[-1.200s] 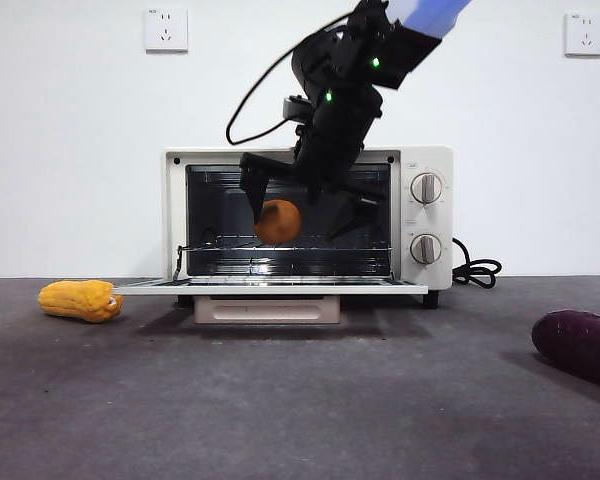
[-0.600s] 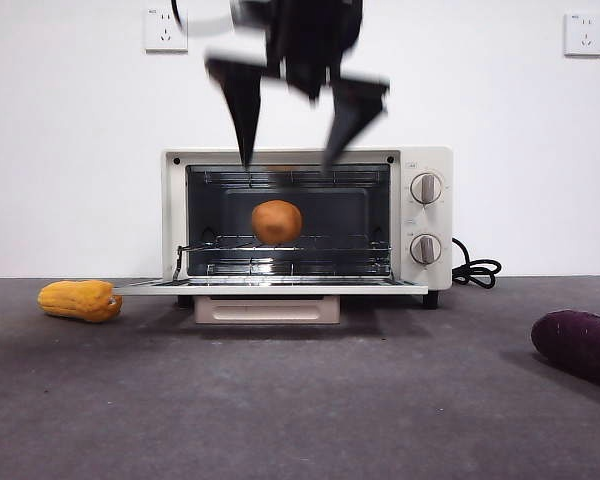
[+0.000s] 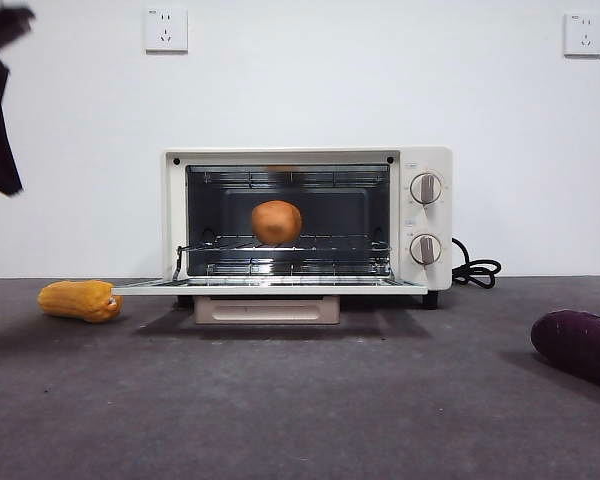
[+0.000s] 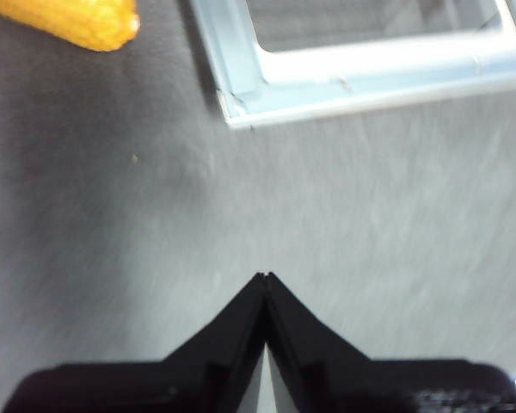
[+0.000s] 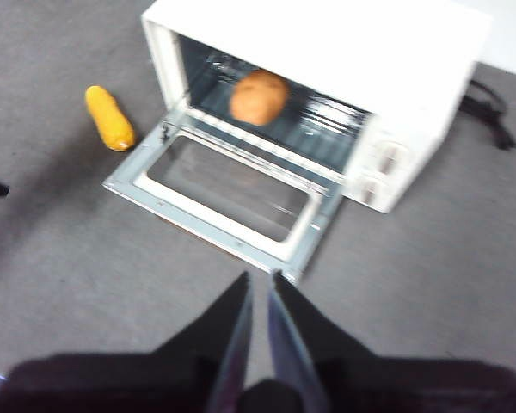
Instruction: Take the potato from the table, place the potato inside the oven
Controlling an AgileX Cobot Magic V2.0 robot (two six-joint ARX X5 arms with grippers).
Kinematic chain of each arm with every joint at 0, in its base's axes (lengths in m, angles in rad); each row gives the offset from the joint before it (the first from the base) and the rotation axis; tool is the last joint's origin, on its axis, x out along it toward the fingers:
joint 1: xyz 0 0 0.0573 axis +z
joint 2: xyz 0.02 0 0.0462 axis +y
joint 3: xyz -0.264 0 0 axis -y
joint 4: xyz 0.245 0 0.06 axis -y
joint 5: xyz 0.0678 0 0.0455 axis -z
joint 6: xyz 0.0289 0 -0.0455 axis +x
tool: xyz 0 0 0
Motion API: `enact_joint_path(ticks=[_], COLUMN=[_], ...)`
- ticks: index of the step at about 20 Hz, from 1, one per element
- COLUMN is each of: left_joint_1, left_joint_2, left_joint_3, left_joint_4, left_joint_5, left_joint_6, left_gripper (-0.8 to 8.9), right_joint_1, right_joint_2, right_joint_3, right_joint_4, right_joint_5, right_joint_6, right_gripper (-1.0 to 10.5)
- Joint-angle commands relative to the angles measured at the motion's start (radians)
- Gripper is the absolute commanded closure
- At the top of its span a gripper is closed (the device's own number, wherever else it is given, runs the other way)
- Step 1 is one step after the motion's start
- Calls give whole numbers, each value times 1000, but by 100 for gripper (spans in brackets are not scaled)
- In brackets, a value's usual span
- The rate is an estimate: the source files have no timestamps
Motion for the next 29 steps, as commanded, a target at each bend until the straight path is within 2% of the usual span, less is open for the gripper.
enact_joint_path(ticks=[1,7,10,12,15,22,29], left_joint_1=[37,51,51,51,52,36,35], left_joint_2=[89,340,427,470,525,551,551], left_joint_3=[-8,-8,-8,-8,-8,-8,-8], left_joint_4=[56,208,286,348,433,565,604], left_joint_5=[90,146,177,182,279,307,381], left_joint_6=[-64,-196,-270,-333,-433,-595,-639], left_gripper=[820,820,820,820,820,820,820], right_joint_1=[2,2,2,2,2,2,2], right_joint_2=[-78,-268,-332,-362,-386,-387,-388], right_joint_3=[0,0,-10,-12,-12,-35,-127], right_joint_4=[-29,-31,-31,-31,-31,-31,-31], right_joint_5=[16,10,-37,-41,-42,-64,-55], right_joint_6=[18,90,114,129,142,144,148], right_gripper=[958,958,958,958,958,958,958])
